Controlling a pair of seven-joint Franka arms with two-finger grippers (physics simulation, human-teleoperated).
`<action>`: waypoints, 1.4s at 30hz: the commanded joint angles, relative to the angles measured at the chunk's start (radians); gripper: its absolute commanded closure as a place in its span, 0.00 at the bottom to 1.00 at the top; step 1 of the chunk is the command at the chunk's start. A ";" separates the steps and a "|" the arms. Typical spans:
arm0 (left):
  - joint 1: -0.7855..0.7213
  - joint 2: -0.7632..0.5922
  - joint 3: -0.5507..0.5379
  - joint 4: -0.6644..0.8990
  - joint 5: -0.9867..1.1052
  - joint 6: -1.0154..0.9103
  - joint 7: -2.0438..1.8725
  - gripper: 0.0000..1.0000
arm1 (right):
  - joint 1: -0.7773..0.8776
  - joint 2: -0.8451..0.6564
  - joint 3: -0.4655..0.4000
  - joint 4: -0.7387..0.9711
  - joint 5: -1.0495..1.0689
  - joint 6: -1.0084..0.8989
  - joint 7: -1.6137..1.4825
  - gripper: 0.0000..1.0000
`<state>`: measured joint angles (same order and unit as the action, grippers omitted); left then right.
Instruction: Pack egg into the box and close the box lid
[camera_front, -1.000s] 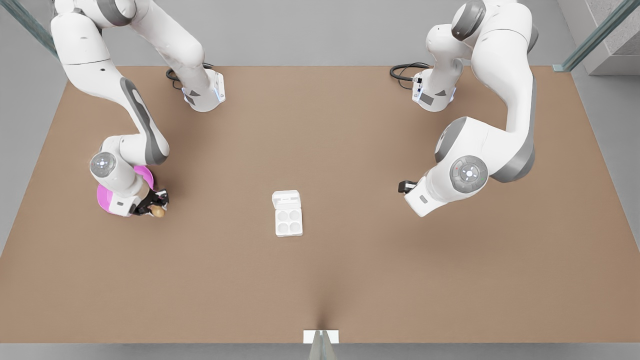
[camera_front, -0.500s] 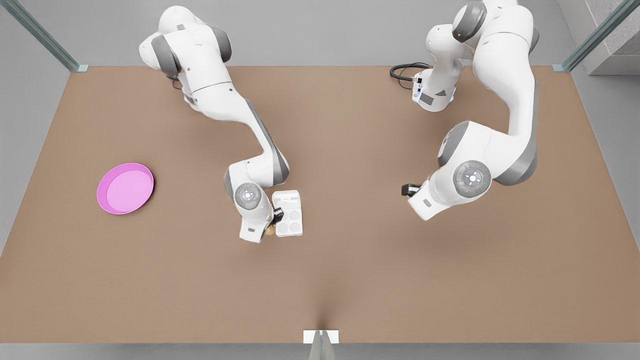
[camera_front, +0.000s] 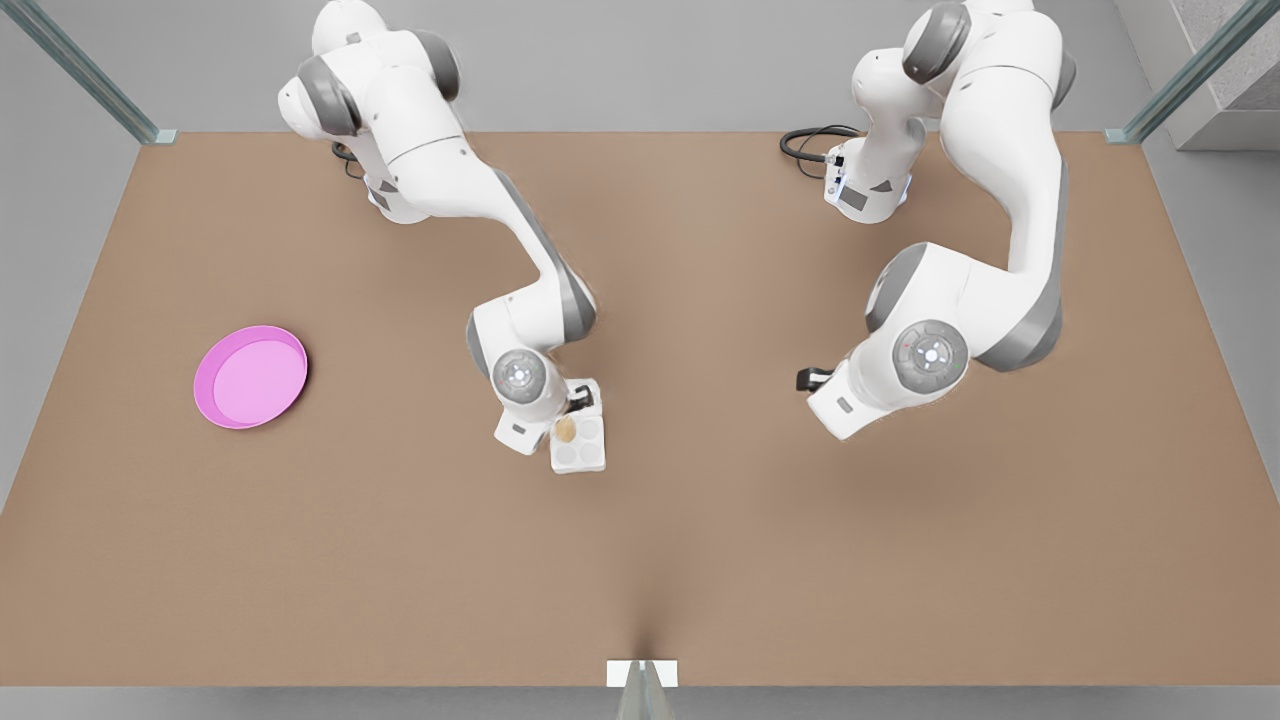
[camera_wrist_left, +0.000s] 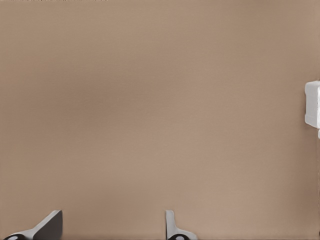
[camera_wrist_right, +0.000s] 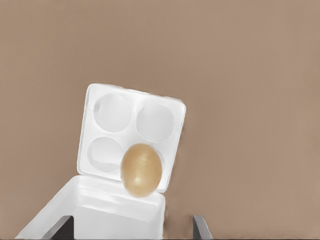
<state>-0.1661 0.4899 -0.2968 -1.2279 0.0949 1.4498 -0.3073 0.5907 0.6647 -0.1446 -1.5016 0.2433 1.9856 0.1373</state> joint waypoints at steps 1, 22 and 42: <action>-0.050 -0.013 -0.004 -0.001 -0.001 -0.026 -0.134 0.00 | -0.289 -0.010 0.183 -0.012 -0.186 -0.048 0.208 0.00; -0.599 0.475 -0.131 0.010 0.410 0.621 -1.131 0.00 | -0.697 -0.481 0.237 0.121 -0.326 -0.484 -0.225 0.00; -0.173 0.219 -0.088 0.159 0.318 0.182 -0.400 0.00 | -0.695 -0.467 0.237 0.106 -0.331 -0.478 -0.239 0.00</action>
<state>-0.3802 0.7450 -0.3845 -1.0698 0.4513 1.8970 -1.1298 -0.1062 0.1949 0.0933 -1.3978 -0.0870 1.5027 -0.0740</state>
